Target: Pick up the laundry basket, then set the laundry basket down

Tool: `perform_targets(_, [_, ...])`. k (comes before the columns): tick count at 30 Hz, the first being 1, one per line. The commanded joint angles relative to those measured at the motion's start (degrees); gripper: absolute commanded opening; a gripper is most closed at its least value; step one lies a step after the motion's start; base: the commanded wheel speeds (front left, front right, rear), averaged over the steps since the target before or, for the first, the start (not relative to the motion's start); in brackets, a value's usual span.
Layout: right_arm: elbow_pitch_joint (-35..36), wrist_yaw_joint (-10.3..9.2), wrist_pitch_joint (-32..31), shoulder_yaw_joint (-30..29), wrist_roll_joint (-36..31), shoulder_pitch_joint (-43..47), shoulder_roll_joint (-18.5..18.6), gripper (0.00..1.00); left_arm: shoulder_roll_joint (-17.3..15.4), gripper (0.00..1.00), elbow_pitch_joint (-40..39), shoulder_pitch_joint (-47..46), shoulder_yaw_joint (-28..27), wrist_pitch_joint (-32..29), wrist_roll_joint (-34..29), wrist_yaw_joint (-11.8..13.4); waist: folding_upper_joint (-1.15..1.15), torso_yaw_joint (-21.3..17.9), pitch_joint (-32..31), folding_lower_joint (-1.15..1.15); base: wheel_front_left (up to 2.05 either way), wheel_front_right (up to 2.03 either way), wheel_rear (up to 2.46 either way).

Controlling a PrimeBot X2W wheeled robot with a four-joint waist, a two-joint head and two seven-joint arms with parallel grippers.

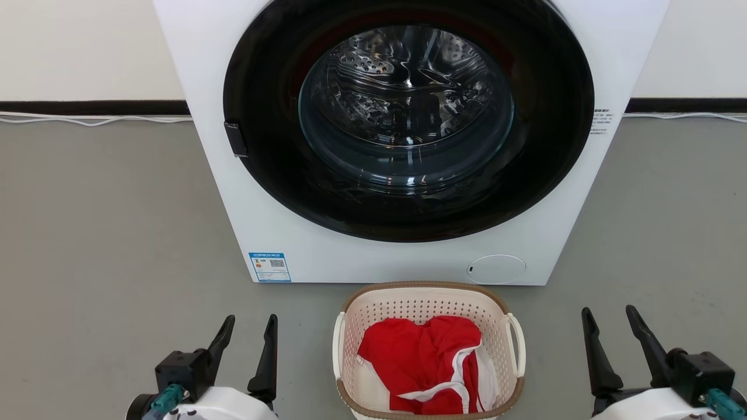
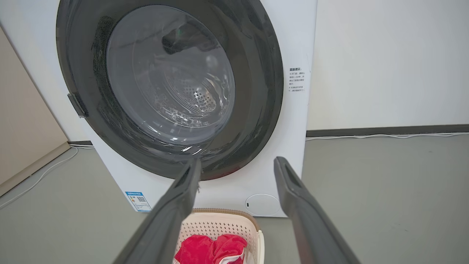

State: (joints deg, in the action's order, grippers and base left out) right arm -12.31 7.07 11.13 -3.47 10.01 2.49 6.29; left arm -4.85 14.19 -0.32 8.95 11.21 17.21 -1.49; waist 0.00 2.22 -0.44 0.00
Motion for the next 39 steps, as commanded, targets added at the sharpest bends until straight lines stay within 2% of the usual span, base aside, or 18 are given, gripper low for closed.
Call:
perform_targets(1, [1.36, 0.36, 1.05, 1.00, -2.21, -0.40, 0.85, 1.00, -0.40, 1.00, -1.22, -1.01, -1.24, 0.90, -1.88, 0.48, 0.00, 0.01, 0.00, 0.00, 0.00, 0.00, 0.00])
perform_targets(18, [1.60, 0.42, 3.86, 0.38, -15.10, 0.45, 1.11, 1.00, 0.21, 1.00, -0.44, -0.85, -1.67, 3.79, -12.39, 0.76, 0.00, 0.18, 0.60, 0.00, 0.00, 0.00, 0.00])
perform_targets(39, [0.50, 0.42, 3.86, -0.90, -14.27, 0.06, -0.13, 1.00, 1.02, 1.00, -0.25, -1.45, -3.17, 3.79, -12.67, 0.31, 0.00, -0.07, 2.02, 0.00, 0.00, 0.00, 0.00])
